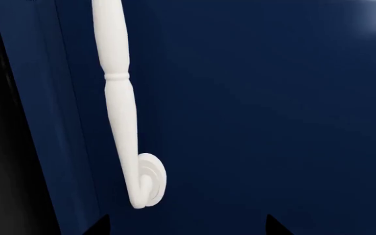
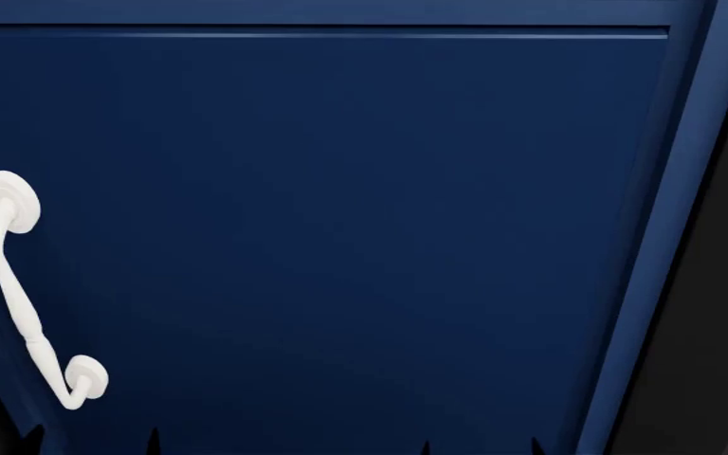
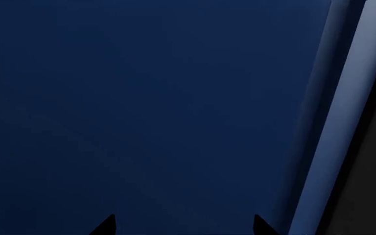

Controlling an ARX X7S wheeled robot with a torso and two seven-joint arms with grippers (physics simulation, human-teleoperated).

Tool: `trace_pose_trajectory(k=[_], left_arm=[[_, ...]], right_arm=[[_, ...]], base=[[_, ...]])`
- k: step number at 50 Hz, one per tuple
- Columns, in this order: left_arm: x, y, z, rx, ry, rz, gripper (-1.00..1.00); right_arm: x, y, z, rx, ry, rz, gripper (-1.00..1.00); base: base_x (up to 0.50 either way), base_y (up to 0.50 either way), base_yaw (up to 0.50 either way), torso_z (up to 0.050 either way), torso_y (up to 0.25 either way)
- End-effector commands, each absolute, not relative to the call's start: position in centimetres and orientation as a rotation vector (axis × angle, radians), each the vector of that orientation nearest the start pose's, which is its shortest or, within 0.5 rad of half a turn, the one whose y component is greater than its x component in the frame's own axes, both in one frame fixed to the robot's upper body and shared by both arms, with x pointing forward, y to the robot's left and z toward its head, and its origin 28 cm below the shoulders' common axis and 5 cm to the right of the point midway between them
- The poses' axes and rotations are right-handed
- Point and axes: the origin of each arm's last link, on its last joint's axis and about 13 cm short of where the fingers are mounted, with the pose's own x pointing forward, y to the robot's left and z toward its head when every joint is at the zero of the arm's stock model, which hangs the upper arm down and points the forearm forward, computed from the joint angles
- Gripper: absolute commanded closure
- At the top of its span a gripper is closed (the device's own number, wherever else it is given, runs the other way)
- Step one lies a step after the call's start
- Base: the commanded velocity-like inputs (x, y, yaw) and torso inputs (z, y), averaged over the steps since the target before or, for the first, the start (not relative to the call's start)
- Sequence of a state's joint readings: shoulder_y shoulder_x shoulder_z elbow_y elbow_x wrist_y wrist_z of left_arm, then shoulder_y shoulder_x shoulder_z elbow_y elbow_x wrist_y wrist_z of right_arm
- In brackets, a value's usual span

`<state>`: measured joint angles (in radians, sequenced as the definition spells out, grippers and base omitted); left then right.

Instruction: Close the fridge door

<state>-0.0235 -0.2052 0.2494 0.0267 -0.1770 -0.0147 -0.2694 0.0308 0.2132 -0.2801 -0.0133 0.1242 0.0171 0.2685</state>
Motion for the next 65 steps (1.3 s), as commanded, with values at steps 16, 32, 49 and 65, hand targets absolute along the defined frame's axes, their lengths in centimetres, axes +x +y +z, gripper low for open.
trace_pose_trajectory(k=[16,32,49,65], left_arm=[[20.7,28.8,13.8,-0.077,-0.206,0.416,-1.00],[23.4,37.5,18.2,0.012,-0.184,0.639,-1.00],[22.9,34.0,25.6,0.031,-0.362,0.432,-1.00],[9.1,24.4,17.0,-0.130,-0.189,0.014,-1.00]], right_arm=[[21.0,-8.8,1.5,-0.053,0.009,-0.002,-1.00],[21.3,-8.0,1.5,-0.040,0.006,-0.002,-1.00],[21.2,-7.9,1.4,-0.032,0.001,-0.002,-1.00],[20.1,-8.7,1.8,-0.042,0.005,0.004,-1.00]], base=[[0.00,0.00,0.00,0.000,0.000],[0.00,0.00,0.00,0.001,0.004],[0.00,0.00,0.00,0.002,0.004],[0.00,0.00,0.00,0.000,0.000]])
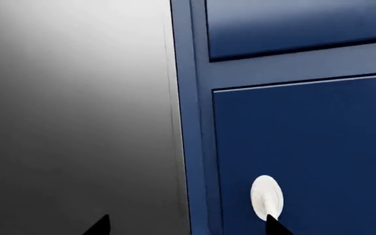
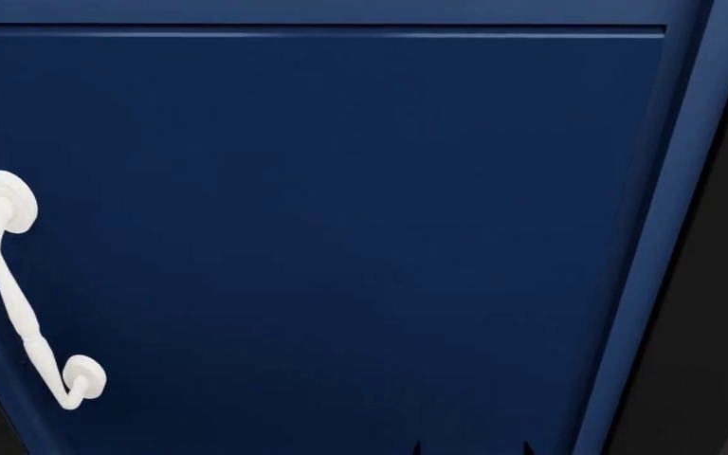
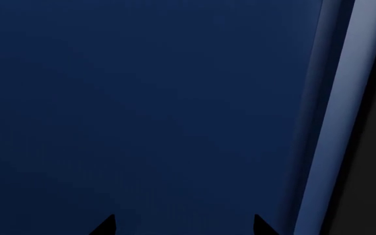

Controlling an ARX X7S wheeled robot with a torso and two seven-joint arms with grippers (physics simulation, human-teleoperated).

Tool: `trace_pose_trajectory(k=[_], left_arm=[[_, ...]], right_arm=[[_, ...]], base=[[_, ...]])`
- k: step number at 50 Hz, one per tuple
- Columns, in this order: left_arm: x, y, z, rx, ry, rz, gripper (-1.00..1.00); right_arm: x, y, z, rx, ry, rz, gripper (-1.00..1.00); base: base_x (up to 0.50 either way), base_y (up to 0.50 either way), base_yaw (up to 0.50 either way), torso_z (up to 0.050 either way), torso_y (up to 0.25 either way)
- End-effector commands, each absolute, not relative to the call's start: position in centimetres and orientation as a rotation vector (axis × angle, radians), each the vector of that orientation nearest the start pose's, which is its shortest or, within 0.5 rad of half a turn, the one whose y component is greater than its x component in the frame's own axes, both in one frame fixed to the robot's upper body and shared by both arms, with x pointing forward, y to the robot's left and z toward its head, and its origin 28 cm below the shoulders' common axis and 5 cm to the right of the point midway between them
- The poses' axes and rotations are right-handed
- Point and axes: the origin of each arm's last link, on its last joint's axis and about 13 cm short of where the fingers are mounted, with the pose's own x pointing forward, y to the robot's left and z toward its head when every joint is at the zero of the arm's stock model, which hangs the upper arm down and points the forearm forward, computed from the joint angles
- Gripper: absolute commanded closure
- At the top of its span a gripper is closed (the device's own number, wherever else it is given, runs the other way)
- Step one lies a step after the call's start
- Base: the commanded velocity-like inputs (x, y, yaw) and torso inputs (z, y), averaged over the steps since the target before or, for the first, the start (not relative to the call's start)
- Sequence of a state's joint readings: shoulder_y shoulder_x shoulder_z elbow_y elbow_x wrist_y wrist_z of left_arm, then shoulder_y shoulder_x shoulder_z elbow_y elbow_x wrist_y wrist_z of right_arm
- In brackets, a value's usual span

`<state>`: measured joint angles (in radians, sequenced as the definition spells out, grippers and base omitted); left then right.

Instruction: Close the fridge door

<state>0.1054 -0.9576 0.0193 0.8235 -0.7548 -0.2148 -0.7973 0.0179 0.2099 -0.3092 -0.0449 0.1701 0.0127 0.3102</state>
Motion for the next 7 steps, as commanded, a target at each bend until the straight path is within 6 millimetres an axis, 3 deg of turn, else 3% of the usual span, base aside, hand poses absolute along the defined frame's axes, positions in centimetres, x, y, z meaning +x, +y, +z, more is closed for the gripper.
trace_pose_trajectory(k=[1,7], left_arm=[[9.3,24.4,16.8,-0.140,-0.181,0.019,-1.00],[11.9,24.9,14.9,-0.101,-0.179,0.064,-1.00]], right_arm=[[20.1,-8.7,1.9,-0.042,0.005,0.004,-1.00],[20.3,-8.6,1.8,-0.044,0.005,0.001,-1.00]], base=[[0.00,0.00,0.00,0.000,0.000],[0.00,0.00,0.00,0.000,0.000]])
